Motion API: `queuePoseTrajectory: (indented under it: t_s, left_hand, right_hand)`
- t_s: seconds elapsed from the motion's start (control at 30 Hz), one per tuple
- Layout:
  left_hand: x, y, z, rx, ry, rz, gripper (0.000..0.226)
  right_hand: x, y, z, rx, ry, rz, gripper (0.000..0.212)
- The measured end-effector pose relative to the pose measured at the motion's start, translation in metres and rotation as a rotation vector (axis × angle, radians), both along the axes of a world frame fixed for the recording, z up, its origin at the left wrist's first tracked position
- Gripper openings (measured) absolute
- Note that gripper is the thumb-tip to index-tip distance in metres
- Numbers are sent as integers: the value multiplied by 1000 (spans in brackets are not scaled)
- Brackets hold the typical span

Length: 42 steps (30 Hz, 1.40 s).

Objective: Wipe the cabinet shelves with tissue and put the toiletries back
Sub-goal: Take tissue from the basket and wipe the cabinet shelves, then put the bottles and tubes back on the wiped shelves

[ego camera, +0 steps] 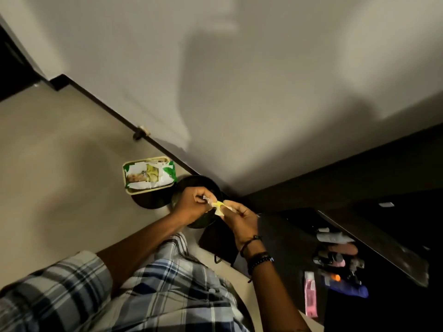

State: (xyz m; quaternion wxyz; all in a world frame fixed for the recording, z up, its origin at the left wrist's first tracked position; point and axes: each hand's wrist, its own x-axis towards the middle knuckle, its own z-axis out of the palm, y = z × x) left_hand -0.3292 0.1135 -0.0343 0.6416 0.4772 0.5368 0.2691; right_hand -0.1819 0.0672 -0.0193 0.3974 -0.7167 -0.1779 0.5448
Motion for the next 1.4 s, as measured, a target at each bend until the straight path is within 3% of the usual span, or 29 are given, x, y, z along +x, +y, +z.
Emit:
queuePoseTrajectory:
  t_s: [0.17,0.4,0.6,0.73,0.87,1.1,1.23,1.4]
  left_hand:
    - [-23,0,-25,-10,97,62,22]
    - [-47,-23,-78,-128,250,14,27]
    - [-51,-25,-119,-217,300,-26,27]
    - [-45,-26,-131,-226,326,-61,25]
    - [-42,-28,-122,-204,362,-153,29]
    - [-21,-34,-80,-123,403,-269,31]
    - [7,-31,-50,-27,410,-414,33]
    - [56,-32,-27,128,368,-612,30]
  right_hand:
    - [5,21,-42,-117,-210,-14,39]
    - [10,28,-112,-274,-469,26,28]
    - [4,48,-157,-296,-480,48,28]
    - [6,53,-171,-324,-406,165,50]
    - [8,35,-159,-335,-386,227,53]
    - [5,-20,-102,-331,-256,121,54]
    - [9,-50,-70,-270,-325,205,61]
    - [29,-83,-28,-191,-397,70,61]
